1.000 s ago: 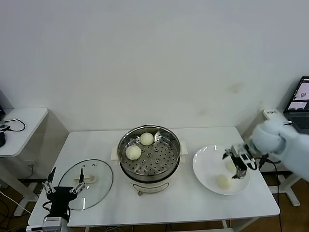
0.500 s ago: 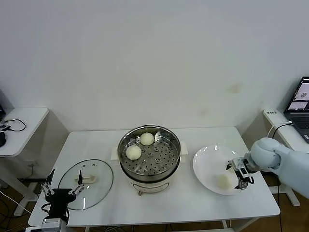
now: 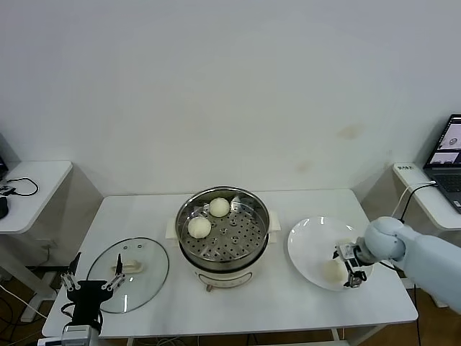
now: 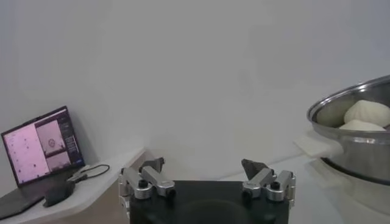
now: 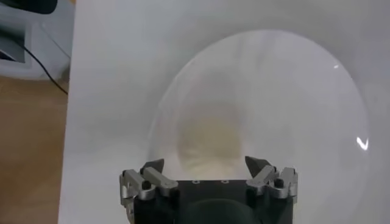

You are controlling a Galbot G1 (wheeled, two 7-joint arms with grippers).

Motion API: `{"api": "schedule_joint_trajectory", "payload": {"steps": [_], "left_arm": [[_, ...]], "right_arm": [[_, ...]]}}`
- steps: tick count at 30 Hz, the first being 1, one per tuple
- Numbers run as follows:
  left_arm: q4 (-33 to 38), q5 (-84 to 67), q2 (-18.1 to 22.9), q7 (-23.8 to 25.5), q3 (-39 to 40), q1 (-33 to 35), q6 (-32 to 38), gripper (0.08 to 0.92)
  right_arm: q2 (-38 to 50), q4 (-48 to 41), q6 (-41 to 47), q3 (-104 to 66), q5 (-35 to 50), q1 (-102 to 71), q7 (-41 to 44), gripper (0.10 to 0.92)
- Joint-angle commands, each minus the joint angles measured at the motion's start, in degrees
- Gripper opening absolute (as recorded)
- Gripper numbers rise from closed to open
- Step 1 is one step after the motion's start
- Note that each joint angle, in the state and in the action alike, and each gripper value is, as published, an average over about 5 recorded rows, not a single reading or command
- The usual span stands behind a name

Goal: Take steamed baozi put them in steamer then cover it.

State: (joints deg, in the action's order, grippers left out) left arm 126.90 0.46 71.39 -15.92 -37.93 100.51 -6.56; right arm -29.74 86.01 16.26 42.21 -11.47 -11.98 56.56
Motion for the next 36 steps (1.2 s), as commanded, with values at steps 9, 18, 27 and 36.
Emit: {"api": "schedule_joint_trajectory", "payload": {"steps": [9,18,27,36], "left_arm": [[0.29,0.04,0.03,0.01,0.01,0.15,0.02,0.823],[0.89,0.01,-0.08,0.01,-0.17,0.44,0.02,0.823],[1.22,-0.11,-0.4,0.04,-0.14,0.39,0.03,0.823],[1.59,-0.3,-0.55,0.04,0.02,0.18,0.08,0.823]], "right_arm": [[-2.18,-2.03,0.74,-1.44,-0.54,-1.27,-0.42,0.658],[0.01,-0.12,0.71,-1.55,2.38,3.64,3.06,0.571],[2.72,1.82,0.28,3.71,8.34,20.9,7.03,0.568],[-3.89,1.5,0.13,15.96,16.58,42.83,6.26,0.575]]}}
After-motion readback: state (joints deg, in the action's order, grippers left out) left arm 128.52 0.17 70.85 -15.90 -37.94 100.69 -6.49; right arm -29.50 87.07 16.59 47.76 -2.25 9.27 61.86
